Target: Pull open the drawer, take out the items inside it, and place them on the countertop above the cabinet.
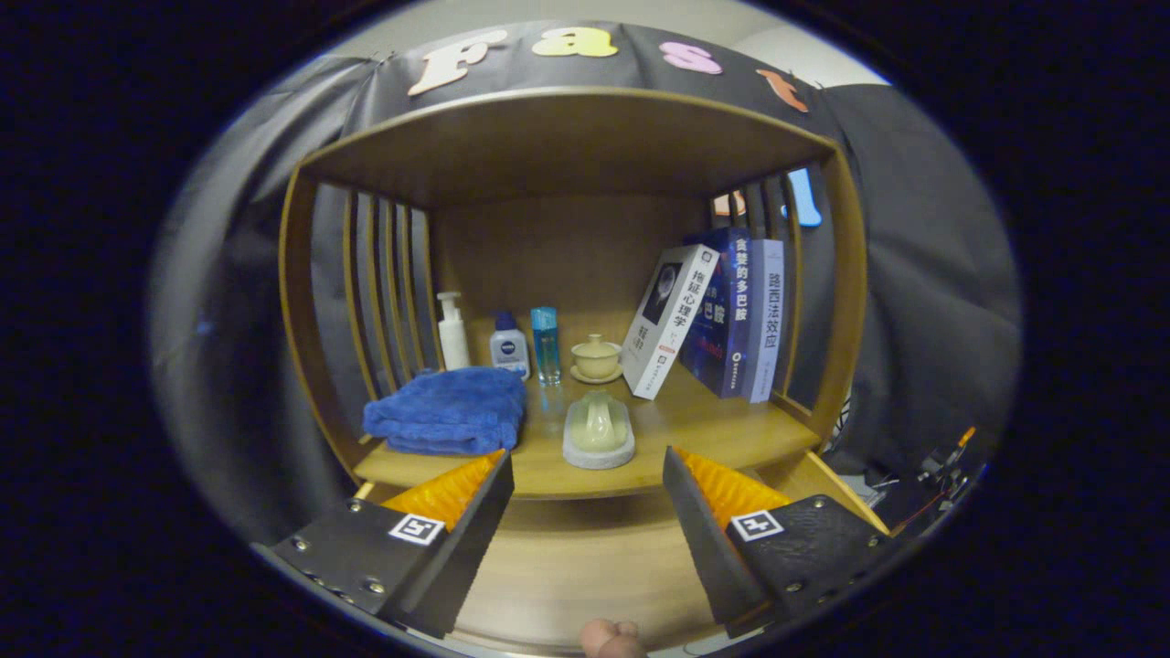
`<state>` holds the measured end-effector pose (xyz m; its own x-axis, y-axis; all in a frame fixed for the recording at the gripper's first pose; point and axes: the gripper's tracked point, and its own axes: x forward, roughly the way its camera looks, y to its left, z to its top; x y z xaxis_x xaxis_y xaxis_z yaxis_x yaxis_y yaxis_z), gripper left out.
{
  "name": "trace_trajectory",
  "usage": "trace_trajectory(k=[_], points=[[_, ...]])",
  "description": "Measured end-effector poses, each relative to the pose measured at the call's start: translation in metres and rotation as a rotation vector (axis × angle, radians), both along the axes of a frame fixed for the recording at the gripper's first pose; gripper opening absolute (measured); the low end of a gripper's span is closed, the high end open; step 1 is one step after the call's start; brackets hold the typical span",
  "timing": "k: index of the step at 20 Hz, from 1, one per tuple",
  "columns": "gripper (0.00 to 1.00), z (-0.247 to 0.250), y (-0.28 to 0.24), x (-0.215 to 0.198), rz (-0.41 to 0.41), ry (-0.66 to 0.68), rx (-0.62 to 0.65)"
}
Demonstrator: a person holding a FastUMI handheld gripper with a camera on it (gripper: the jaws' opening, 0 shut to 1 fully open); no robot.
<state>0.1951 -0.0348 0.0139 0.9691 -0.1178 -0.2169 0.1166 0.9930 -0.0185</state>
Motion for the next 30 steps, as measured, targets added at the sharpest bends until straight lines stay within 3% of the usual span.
trace_trajectory(k=[5,14,21,24,30], points=[[0.99,0.009,0.001,-0.056,0.002,-0.053,0.038],[1.00,-0.038,-0.017,-0.145,-0.065,-0.097,0.069],[1.00,-0.107,-0.031,-0.157,-0.070,-0.085,-0.045],[1.00,-0.131,-0.020,-0.154,-0.033,-0.059,-0.062],[1.00,-0.135,-0.016,-0.150,-0.019,-0.088,-0.105]])
